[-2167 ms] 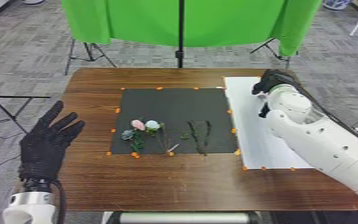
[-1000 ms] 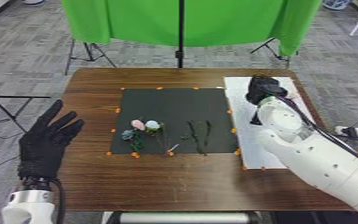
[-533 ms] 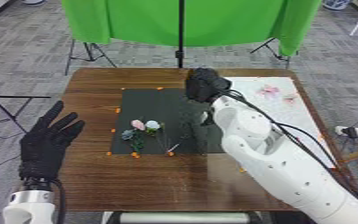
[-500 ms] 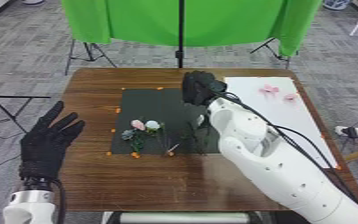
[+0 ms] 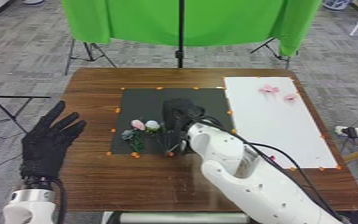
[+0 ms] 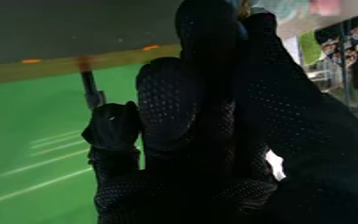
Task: Arrange flowers
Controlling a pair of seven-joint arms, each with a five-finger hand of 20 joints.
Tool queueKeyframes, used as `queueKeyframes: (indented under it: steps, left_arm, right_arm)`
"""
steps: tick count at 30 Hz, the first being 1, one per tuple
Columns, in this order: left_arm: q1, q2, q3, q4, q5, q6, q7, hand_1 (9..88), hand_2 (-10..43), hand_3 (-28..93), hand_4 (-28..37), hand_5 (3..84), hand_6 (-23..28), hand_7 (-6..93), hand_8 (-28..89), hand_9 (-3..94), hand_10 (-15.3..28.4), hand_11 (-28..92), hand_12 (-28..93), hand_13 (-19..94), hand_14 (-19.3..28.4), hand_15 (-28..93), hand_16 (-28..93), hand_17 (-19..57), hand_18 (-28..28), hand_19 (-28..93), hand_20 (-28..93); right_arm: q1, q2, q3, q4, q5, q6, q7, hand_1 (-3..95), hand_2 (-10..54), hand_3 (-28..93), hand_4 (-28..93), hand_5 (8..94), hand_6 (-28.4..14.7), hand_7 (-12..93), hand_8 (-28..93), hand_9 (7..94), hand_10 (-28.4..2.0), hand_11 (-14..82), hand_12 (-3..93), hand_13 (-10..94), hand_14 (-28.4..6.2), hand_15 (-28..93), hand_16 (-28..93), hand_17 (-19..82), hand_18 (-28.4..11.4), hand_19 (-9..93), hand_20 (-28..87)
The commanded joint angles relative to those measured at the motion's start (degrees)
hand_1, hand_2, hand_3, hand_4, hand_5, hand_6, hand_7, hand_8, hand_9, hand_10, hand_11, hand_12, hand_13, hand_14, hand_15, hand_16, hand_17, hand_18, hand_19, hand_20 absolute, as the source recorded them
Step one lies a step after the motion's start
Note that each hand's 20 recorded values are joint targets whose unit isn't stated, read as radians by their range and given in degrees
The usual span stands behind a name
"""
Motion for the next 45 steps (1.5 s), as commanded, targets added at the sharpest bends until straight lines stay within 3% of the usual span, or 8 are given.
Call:
queueKeyframes:
  steps: [1,7,19,28,29,30,38,45]
  left_arm:
    - [0.22,-0.53,0.47,0.72,0.32,-0.75,-0.52,20.5,7.1,77,-28.3,31.8,5.7,14.5,-11,32.7,18.6,23,12,25,25.8,49,-7,-8.6,24.2,52,26]
    - [0.26,-0.03,0.98,0.91,-0.06,-0.60,0.51,20.5,7.0,78,-28.3,31.9,5.7,14.4,-11,32.7,18.6,23,12,25,25.9,49,-7,-8.6,24.2,52,26]
    - [-0.45,0.81,3.10,1.58,-0.84,-0.22,2.59,20.6,6.9,78,-28.3,31.8,5.7,14.6,-11,32.7,18.5,23,12,25,25.8,49,-7,-8.6,24.2,52,26]
    - [-0.70,1.75,4.62,1.86,-1.28,-0.17,2.99,20.6,7.0,77,-28.3,31.9,5.8,14.3,-11,32.7,18.5,23,12,25,25.8,49,-7,-8.5,24.2,52,26]
    - [-0.51,2.14,4.90,1.73,-1.56,0.25,3.69,20.7,7.0,77,-28.3,32.0,5.7,14.1,-11,32.8,18.5,23,12,25,25.7,49,-7,-8.4,24.2,52,26]
    - [-0.96,1.62,4.95,1.90,-1.13,-0.12,2.83,20.7,7.1,77,-28.3,32.0,5.7,14.1,-11,32.9,18.5,23,12,25,25.7,49,-7,-8.4,24.2,52,26]
    - [-2.56,1.69,6.94,2.26,-1.09,-0.28,2.86,20.7,7.1,77,-28.3,32.0,5.7,13.9,-11,32.9,18.6,23,12,25,25.7,49,-7,-8.3,24.2,52,26]
    - [-3.24,1.47,7.41,2.40,-0.85,-0.46,2.52,20.7,7.1,77,-28.3,32.0,5.7,14.0,-11,32.8,18.5,22,12,25,25.6,49,-7,-8.4,24.2,52,26]
  right_arm:
    - [-0.97,0.32,0.92,0.12,-1.57,-3.33,0.39,52.8,-9.5,72,-28,76.5,2.7,19,-2,89.1,-6.4,16.7,37.0,69,-5.9,74,21,28,-21.1,93,58]
    - [-0.45,0.72,0.87,-0.37,-1.91,-3.45,1.23,48.9,-9.5,73,-28,69.8,3.0,18,-6,84.7,-7.8,20.7,34.1,66,-7.7,76,17,26,-21.4,93,58]
    - [1.84,3.03,2.73,-2.17,0.39,0.10,2.83,44.8,-9.5,75,-28,68.4,2.9,17,-12,80.8,-8.6,27.3,29.3,64,-8.5,77,16,24,-21.5,93,57]
    - [3.90,13.40,9.58,-5.17,8.57,7.78,9.36,42.1,-9.5,78,-28,67.0,2.5,17,-13,76.3,-10.0,28.7,22.9,62,-9.4,76,15,23,-21.5,93,56]
    - [4.47,14.34,10.37,-4.96,9.65,7.89,9.91,42.0,-9.5,78,-28,66.8,2.6,17,-13,75.9,-10.2,28.5,22.5,62,-9.4,76,14,23,-21.5,93,56]
    - [4.22,15.58,11.47,-4.98,10.11,8.33,10.69,41.9,-9.5,78,-28,66.6,2.6,17,-13,75.5,-10.4,28.6,22.1,61,-9.5,76,14,23,-21.5,93,56]
    - [14.43,26.41,4.61,4.88,16.02,16.74,20.52,40.4,-9.5,81,-28,64.8,2.2,17,-14,70.3,-11.8,28.2,16.3,59,-9.9,75,13,23,-21.4,93,56]
    - [21.73,27.52,-0.93,15.98,19.75,12.90,24.30,37.5,-9.5,82,-28,54.3,1.8,18,-14,57.1,-16.0,20.4,13.7,51,-12.2,72,10,20,-20.9,91,55]
